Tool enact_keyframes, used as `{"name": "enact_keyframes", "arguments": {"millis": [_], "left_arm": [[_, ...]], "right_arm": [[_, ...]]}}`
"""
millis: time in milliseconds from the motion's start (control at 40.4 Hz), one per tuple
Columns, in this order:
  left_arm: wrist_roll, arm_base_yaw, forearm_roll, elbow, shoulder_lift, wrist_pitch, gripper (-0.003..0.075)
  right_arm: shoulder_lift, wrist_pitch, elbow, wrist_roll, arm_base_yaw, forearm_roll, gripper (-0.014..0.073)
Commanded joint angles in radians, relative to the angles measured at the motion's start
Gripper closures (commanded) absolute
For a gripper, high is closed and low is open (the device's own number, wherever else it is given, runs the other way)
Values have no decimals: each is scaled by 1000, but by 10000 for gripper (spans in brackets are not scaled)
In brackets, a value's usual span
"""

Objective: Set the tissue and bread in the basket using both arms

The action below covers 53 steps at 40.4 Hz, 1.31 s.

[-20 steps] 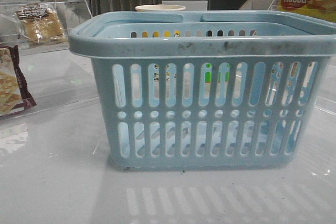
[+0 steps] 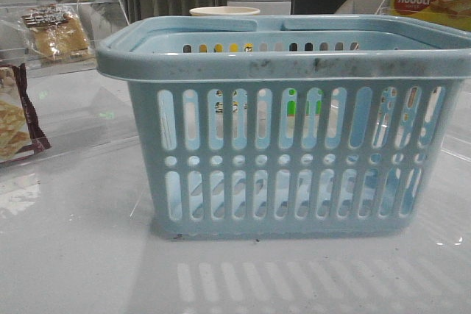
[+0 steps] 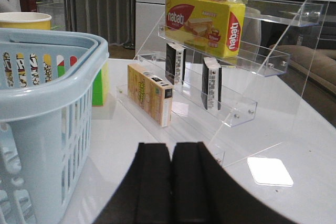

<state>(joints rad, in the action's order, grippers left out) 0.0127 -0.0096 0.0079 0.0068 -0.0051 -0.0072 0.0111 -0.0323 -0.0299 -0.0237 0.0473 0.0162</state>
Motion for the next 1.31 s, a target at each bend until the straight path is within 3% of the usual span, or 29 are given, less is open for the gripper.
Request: {"name": "enact_keyframes", "arguments": {"millis": [0,272,420,643,964,1088,1286], "left_arm": [[-1,-5,-8,0,-18,-87,629],[-1,-5,-8,-3,-18,-152,629],[-1,-5,-8,-77,-18,-146,629],[-1,-5,-8,-320,22,30,629],[-1,-5,-8,-692,256,302,629],[-1,-5,-8,-779,359,454,629],[-1,-5,-8,-776,462,568,629]], "right_arm": [[17,91,0,-2,7,3,537],[17,134,4,-2,7,3,537],[17,97,100,-2,6,3,537],[-39,-93,387,-2,6,3,537],[-322,-414,764,-2,6,3,537],[-420,-526,832,-2,6,3,537],[-533,-624,826,-2,6,2,537]]}}
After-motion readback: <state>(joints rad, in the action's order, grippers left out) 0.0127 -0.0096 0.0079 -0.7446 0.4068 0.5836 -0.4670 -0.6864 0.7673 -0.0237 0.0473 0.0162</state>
